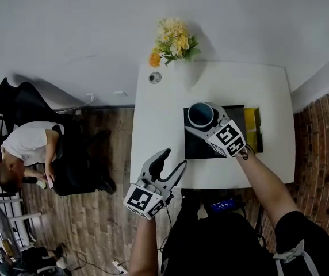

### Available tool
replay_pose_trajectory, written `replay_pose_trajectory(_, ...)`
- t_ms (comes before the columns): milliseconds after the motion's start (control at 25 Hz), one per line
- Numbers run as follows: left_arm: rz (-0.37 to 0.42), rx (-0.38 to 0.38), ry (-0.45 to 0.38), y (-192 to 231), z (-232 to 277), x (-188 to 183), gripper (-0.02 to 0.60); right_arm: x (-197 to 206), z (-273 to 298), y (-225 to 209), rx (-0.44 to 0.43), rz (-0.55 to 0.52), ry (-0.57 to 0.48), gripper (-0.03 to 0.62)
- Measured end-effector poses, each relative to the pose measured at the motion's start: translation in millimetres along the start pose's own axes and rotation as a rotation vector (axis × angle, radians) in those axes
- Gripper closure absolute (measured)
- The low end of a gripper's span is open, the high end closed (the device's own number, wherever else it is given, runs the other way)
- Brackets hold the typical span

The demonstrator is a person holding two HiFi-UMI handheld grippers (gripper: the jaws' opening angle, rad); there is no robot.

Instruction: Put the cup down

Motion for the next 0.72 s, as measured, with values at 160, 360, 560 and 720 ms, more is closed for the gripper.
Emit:
replay_pose_trajectory(160,0.002,0.009,0.003,-3.3,2.2,0.8,0.334,5.1,0.5,1.8,0.009,-0.026,0.016,0.206)
replay_pose_trajectory(360,0.004,0.006,0.002,-3.5,-0.3,0.0,0.334,7.8,0.0,0.7,0.013,-0.034,0.031,0.204)
replay_pose_trajectory(560,0.009,0.002,0.000,-3.3,-4.5,-0.1,0.333,8.6,-8.1,2.3,-0.007,-0.010,0.040,0.163)
replay_pose_trajectory(720,0.012,0.001,-0.001,-5.2,-7.9,-1.1,0.333,11.8,-24.4,8.5,-0.016,-0.018,0.068,0.163)
Point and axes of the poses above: the fingertips, and each gripper's own axes: z forward along the fingers, y to its left, x out of its underside, the point moved 4 cm from there along -z, backward along the fingers, and after that the axes turned 6 degrees about -x, right-handed, at the moved point
